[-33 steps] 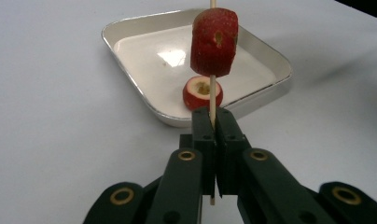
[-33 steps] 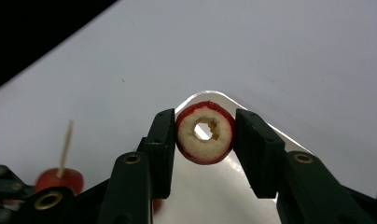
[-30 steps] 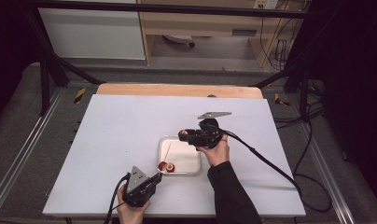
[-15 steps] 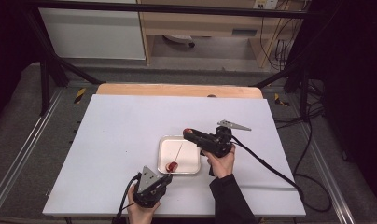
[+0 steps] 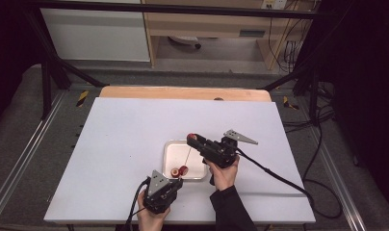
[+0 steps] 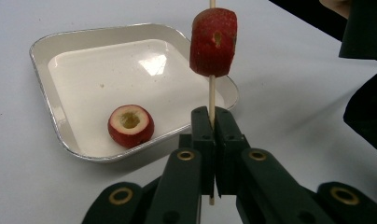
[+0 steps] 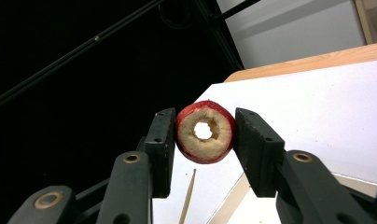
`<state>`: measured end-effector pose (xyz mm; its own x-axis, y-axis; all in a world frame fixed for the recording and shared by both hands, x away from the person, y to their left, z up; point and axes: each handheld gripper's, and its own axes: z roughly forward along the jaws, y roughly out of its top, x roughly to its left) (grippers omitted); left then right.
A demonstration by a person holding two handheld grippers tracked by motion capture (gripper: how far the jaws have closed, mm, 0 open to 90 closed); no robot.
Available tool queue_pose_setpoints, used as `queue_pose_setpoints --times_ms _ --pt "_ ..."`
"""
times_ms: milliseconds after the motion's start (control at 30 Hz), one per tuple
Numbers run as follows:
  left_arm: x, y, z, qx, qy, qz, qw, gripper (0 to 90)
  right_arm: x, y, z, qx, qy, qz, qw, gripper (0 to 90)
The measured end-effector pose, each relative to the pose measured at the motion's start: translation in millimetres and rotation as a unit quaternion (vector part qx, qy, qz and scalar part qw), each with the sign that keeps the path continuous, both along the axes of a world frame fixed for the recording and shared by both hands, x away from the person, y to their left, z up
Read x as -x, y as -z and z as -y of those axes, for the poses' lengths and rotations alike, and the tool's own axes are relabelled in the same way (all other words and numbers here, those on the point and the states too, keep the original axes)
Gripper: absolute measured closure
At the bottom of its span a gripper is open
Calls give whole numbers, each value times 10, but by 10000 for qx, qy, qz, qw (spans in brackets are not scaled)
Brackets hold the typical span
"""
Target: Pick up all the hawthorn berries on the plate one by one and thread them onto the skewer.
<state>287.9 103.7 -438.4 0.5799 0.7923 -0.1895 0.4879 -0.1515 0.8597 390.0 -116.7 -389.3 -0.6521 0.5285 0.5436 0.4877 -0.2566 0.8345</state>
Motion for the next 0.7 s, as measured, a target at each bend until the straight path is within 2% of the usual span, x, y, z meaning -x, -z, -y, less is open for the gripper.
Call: queue_pose_setpoints --times_ms 700 --pt "-16 -1 -19 102 -87 -102 9999 883 18 50 -32 84 -53 7 10000 598"
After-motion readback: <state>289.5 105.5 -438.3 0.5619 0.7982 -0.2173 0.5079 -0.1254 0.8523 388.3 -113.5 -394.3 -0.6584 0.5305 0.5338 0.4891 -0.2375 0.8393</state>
